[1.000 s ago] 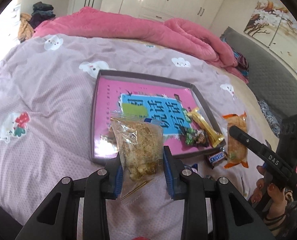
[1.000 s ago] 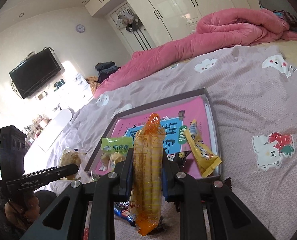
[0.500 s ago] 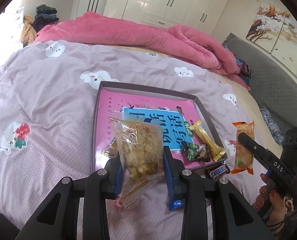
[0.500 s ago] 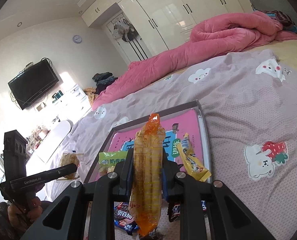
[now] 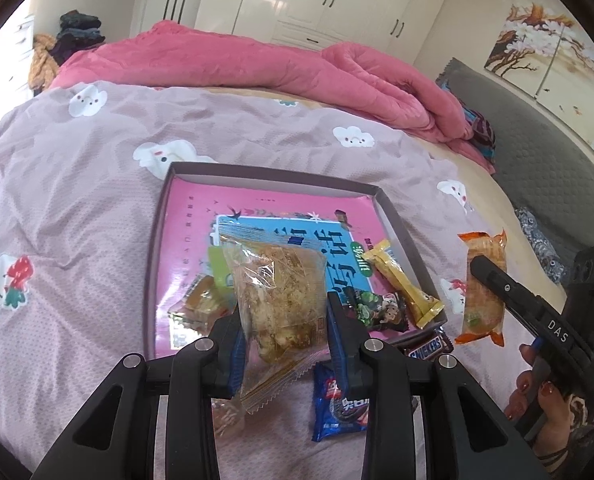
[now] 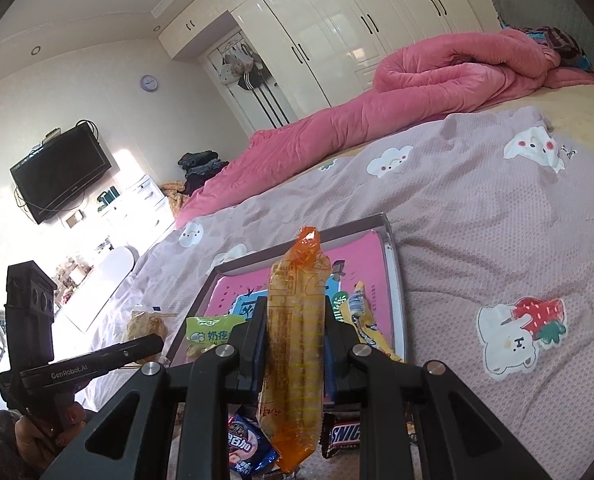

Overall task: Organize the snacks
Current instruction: 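Lift the wafer roll bag and crisp bag and carry both over the grey tray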

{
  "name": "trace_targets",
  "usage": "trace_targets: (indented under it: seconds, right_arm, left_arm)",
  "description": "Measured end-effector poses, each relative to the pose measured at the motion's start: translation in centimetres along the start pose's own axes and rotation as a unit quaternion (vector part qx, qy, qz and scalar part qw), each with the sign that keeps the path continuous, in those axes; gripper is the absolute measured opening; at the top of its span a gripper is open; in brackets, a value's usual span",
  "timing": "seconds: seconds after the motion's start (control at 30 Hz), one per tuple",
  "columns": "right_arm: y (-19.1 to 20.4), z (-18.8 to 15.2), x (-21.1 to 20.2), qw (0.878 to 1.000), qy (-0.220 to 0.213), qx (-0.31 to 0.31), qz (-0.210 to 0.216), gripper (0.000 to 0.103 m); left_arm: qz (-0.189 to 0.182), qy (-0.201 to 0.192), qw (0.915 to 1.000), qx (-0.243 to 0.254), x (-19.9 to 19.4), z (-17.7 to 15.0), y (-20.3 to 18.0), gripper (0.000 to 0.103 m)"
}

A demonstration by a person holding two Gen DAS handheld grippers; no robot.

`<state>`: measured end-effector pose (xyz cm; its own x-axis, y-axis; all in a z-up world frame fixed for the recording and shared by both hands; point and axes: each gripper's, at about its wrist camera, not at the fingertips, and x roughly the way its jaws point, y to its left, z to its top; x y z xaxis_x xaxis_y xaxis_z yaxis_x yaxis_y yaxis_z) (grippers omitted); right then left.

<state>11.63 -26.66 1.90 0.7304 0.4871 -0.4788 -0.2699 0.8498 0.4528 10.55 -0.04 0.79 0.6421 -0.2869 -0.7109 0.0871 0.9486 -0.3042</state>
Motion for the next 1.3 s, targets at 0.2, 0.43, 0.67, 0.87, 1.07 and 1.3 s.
trace_targets:
  seconds: [0.2,0.43,0.67,0.87,1.07,1.3]
  right_arm:
    - [-0.2,0.3,0.2,1.0,-0.001,-0.001,-0.006,0.023]
    - [-1.1,0.8,1.2,1.0,0.001,0.001,-0.019,0.023]
    - [-1.7,0.9,2.2,1.0,0.01,0.004,-0.024,0.023]
    - [-2.1,0.8,3.2,0.999,0.023,0.0,-0.03,0.023]
    - [-2.0,0.5,4.1,0.999,0.037,-0.009,-0.039,0.023]
    - [-1.7,-0.1,5.3,0.997,0.059,-0.027,-0.052,0.023]
  left_arm:
    - [-0.002,0.008,0.9999,0.006,1.2,0.1,-0.8,0.035]
    - [0.002,0.022,0.9996,0.015,2.8,-0.1,-1.5,0.035]
    - [0.005,0.032,0.9991,0.027,4.1,-0.3,-2.3,0.035]
    - [0.004,0.039,0.9986,0.036,5.3,-0.3,-2.9,0.035]
    - [0.006,0.047,0.9979,0.044,6.4,-0.5,-3.4,0.035]
    - [0.008,0.051,0.9976,0.047,7.3,-0.4,-3.5,0.035]
